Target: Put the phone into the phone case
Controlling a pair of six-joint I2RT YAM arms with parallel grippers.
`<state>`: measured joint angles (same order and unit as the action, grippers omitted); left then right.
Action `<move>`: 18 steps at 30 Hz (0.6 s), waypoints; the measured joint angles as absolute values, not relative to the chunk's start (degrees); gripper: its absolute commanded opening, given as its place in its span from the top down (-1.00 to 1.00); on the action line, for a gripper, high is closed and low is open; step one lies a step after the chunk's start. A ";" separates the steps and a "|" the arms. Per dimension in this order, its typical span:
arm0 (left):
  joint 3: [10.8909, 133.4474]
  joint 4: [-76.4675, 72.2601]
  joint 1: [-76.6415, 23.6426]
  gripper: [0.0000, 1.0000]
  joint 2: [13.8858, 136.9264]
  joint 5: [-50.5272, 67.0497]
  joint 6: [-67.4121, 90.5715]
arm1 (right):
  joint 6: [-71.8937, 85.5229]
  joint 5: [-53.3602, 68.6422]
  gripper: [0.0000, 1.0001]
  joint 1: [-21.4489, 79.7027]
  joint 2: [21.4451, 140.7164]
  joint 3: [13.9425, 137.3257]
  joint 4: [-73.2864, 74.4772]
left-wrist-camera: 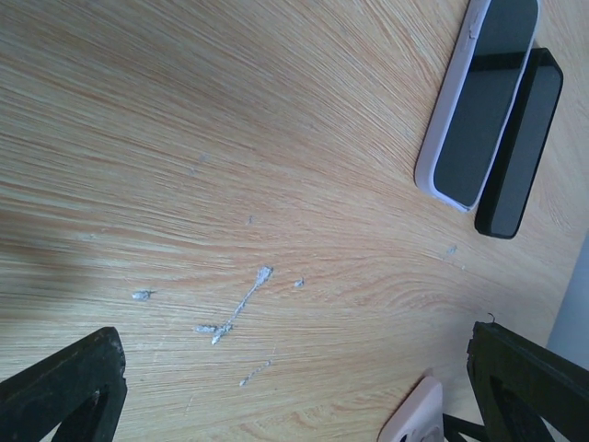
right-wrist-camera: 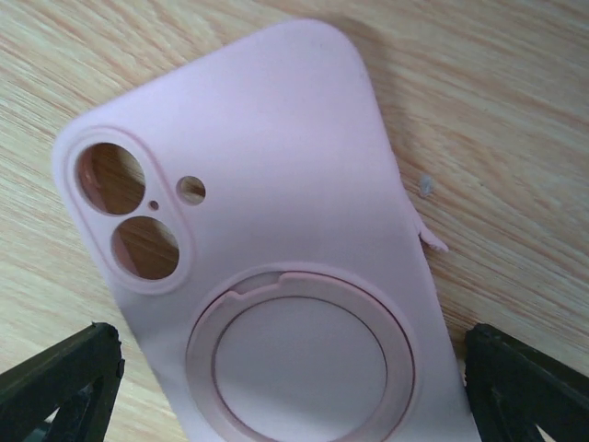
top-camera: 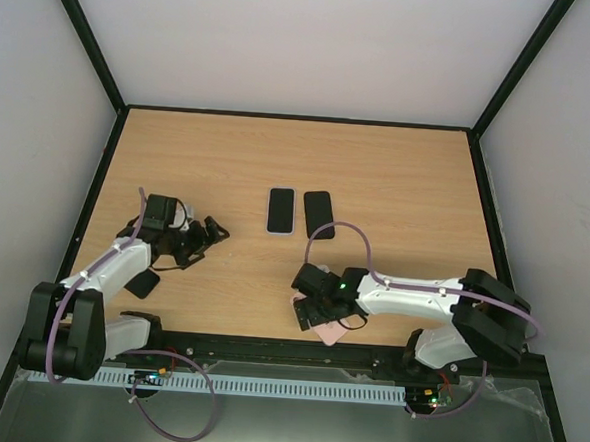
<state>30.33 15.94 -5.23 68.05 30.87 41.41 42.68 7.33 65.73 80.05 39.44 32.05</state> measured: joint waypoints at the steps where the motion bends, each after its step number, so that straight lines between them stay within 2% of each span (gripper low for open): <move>1: 30.20 15.81 -5.23 -0.98 68.03 31.24 41.36 | 42.68 6.74 -0.95 66.30 80.75 39.75 32.32; 3: 29.78 15.49 -5.23 -0.96 67.79 32.23 41.30 | 42.65 4.99 -0.98 67.59 82.41 40.51 33.12; 8: 28.29 14.24 -5.23 -0.85 65.60 36.18 40.88 | 42.46 2.31 -0.65 68.71 84.68 41.95 33.98; 11: 27.90 13.93 -5.23 -0.74 64.25 39.09 40.21 | 42.15 1.93 -0.52 68.77 85.49 42.92 34.02; 15: 26.76 12.27 -5.26 -0.58 62.85 42.94 39.90 | 42.17 1.56 -0.46 68.97 86.61 44.05 33.76; 18: 25.82 11.35 -5.65 -0.54 61.73 45.52 39.97 | 43.16 1.52 -0.45 68.97 86.80 44.77 31.94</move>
